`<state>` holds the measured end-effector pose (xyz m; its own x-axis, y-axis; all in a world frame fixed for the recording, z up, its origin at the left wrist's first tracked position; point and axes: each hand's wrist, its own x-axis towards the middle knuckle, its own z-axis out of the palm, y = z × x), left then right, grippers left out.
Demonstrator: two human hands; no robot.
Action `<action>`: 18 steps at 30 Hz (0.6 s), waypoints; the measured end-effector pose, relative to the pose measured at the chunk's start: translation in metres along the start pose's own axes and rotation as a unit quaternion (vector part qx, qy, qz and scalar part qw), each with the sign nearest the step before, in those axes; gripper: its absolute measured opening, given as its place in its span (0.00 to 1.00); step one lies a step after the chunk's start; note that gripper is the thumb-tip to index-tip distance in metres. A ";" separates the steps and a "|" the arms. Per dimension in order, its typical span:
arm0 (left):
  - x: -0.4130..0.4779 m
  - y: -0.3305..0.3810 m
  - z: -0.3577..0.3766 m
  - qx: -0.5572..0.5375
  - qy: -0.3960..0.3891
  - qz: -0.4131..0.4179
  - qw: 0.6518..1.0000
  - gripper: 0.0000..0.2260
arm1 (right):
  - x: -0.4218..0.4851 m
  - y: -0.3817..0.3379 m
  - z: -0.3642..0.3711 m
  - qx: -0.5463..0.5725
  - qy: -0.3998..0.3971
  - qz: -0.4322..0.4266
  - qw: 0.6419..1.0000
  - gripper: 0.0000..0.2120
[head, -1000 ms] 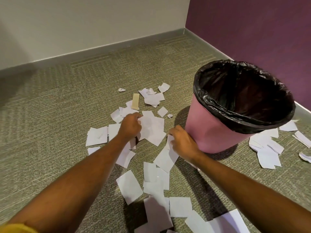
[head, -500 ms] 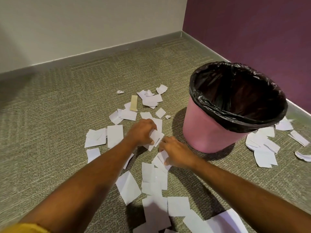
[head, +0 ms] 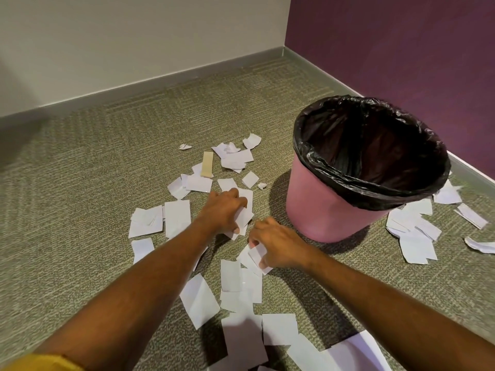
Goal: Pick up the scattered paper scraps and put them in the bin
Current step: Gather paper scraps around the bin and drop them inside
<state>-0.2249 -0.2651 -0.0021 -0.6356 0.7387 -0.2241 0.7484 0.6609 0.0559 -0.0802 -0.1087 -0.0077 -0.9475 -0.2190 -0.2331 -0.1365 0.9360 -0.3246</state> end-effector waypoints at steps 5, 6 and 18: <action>0.000 -0.006 -0.004 -0.099 0.005 -0.032 0.995 0.27 | -0.002 0.002 0.001 0.023 0.000 -0.001 1.000 0.25; -0.001 -0.008 -0.004 -0.133 0.010 -0.041 0.990 0.27 | -0.002 0.002 0.001 0.029 -0.004 -0.001 1.000 0.27; -0.020 -0.037 -0.016 -0.307 0.064 -0.102 0.944 0.19 | 0.001 -0.007 -0.010 -0.050 -0.047 0.028 0.997 0.31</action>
<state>-0.2433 -0.3021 0.0154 -0.8024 0.5711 -0.1734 0.3816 0.7142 0.5867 -0.0832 -0.1129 0.0032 -0.9236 -0.1865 -0.3348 -0.1169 0.9690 -0.2175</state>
